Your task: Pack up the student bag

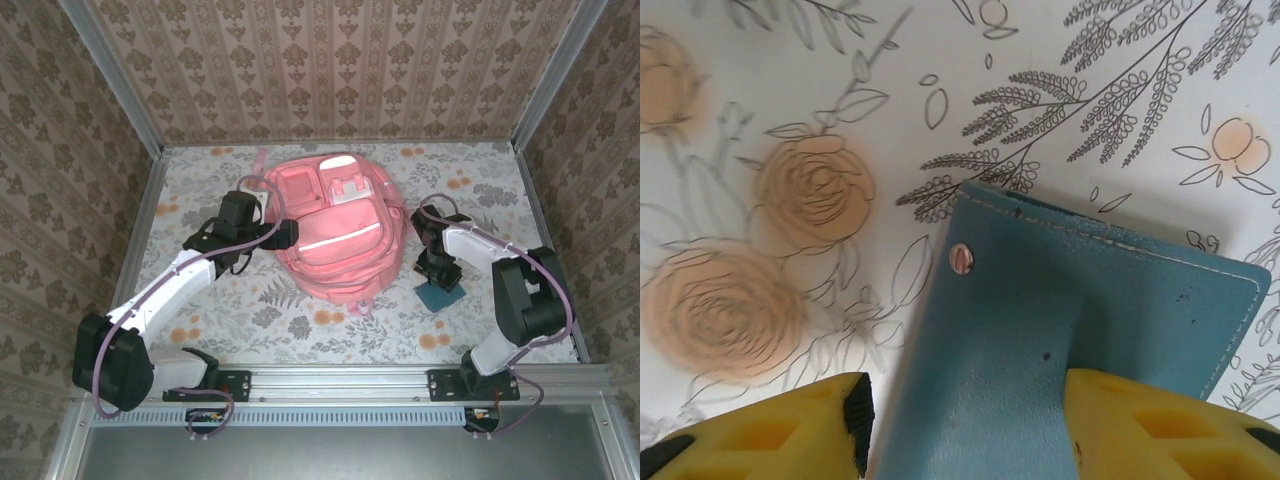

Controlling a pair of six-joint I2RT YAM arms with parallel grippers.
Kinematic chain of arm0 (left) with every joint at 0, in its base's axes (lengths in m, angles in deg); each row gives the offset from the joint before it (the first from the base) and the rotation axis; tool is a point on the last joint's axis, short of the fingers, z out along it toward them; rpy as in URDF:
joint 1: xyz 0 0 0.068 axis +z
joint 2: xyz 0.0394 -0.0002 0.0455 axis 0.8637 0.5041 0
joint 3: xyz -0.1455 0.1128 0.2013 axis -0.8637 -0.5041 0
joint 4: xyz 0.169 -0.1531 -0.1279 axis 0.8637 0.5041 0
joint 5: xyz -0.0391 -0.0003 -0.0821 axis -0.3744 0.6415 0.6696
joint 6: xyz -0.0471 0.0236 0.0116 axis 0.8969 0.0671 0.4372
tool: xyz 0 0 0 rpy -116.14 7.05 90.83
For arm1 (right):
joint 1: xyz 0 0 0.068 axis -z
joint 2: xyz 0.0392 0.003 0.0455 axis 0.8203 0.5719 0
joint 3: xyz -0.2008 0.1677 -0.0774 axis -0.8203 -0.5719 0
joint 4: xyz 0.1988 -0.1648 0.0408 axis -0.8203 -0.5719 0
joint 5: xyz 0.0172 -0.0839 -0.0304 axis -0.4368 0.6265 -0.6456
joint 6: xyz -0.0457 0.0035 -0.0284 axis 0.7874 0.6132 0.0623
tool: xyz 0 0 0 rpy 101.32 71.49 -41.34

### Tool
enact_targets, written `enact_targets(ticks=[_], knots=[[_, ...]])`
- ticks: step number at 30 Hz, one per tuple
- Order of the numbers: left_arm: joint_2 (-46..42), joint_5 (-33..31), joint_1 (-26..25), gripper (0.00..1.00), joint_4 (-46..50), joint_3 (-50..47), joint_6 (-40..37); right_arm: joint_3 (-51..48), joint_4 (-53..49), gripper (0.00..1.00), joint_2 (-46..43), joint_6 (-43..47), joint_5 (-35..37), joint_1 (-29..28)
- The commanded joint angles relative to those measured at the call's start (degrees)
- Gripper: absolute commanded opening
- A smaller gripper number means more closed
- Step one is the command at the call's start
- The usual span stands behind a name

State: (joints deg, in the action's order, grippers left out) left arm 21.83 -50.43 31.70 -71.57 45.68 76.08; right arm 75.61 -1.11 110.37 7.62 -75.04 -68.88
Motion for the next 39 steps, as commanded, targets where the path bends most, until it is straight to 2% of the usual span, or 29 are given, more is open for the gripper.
enact_targets(ticks=[1, 7, 16, 23, 31, 39], knots=[[0.19, 1.22, 0.35, 1.00, -0.41, -0.83, 1.11, -1.04, 0.65, 0.57, 2.17, -0.65, -2.43, 0.58], [0.08, 1.48, 0.43, 1.00, -0.45, -1.05, 1.56, -1.44, 0.88, 0.55, 2.82, -0.24, -3.69, 0.60], [0.28, 2.93, 0.43, 1.00, -0.39, -0.47, 1.93, -1.74, 0.38, 0.23, -2.55, 0.58, -1.95, 0.54], [0.98, 5.68, 0.41, 1.00, -0.84, 0.59, 2.96, -0.57, 0.93, 0.06, -9.36, 4.44, -2.82, 0.49], [3.00, 11.67, -1.27, 1.00, -0.88, 3.38, -1.22, 0.62, 6.98, 0.00, -21.66, 11.38, -9.52, 0.61], [10.98, 6.69, -12.29, 0.95, 4.70, 13.13, -14.67, 2.61, 9.01, 0.00, -30.07, 14.82, -11.26, 1.07]])
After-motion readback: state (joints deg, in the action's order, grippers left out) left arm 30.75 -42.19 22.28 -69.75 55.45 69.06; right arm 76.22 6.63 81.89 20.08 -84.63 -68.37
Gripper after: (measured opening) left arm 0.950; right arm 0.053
